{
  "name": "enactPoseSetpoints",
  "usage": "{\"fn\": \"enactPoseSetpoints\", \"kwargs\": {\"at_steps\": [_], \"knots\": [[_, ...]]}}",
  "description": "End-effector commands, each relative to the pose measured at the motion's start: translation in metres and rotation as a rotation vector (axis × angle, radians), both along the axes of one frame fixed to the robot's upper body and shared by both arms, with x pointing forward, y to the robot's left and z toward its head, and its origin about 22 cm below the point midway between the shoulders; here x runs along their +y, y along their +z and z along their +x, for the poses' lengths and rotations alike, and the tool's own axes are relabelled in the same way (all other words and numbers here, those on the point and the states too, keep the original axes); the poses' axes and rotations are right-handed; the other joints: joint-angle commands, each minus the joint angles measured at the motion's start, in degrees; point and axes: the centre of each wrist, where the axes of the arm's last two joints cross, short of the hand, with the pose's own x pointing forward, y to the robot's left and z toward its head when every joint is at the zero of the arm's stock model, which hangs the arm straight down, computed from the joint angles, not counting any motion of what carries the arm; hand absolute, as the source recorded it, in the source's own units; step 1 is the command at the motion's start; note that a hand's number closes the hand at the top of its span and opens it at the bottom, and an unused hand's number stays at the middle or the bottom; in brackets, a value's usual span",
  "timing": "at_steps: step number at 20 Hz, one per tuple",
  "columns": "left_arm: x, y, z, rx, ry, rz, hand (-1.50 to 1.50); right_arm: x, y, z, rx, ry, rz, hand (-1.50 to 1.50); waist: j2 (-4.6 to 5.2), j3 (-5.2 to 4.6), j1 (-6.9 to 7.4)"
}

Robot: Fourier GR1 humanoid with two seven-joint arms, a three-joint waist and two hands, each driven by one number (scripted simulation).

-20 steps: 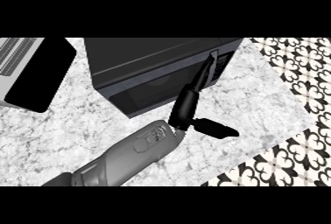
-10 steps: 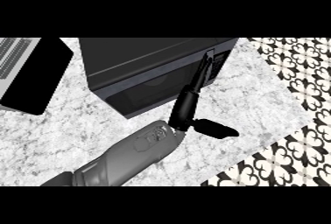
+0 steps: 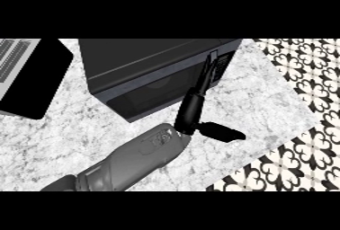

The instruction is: Pick up the milk, place it into the microwave and close the microwave

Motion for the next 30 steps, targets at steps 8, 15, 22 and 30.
{"fn": "enactPoseSetpoints", "kwargs": {"at_steps": [8, 15, 22, 30], "knots": [[-0.002, 0.008, 0.012, -0.002, 0.027, -0.016, -1.5, -0.004, 0.012, 0.006, -0.01, 0.041, -0.011, -1.5, 0.3, -0.05, -0.74], [0.004, 0.002, 0.015, 0.109, 0.071, -0.041, -1.5, -0.005, 0.013, 0.008, 0.0, 0.061, -0.001, -1.5, 0.66, 0.06, -0.43], [0.022, -0.014, 0.033, -0.014, 0.146, 0.212, -1.5, -0.008, 0.014, 0.006, 0.017, 0.046, -0.004, -1.5, -0.65, 0.97, 1.07], [0.037, -0.007, 0.055, -0.041, 0.28, 0.31, -1.5, -0.014, 0.019, 0.003, 0.014, 0.022, -0.001, -1.5, -0.81, 0.78, 3.89]]}}
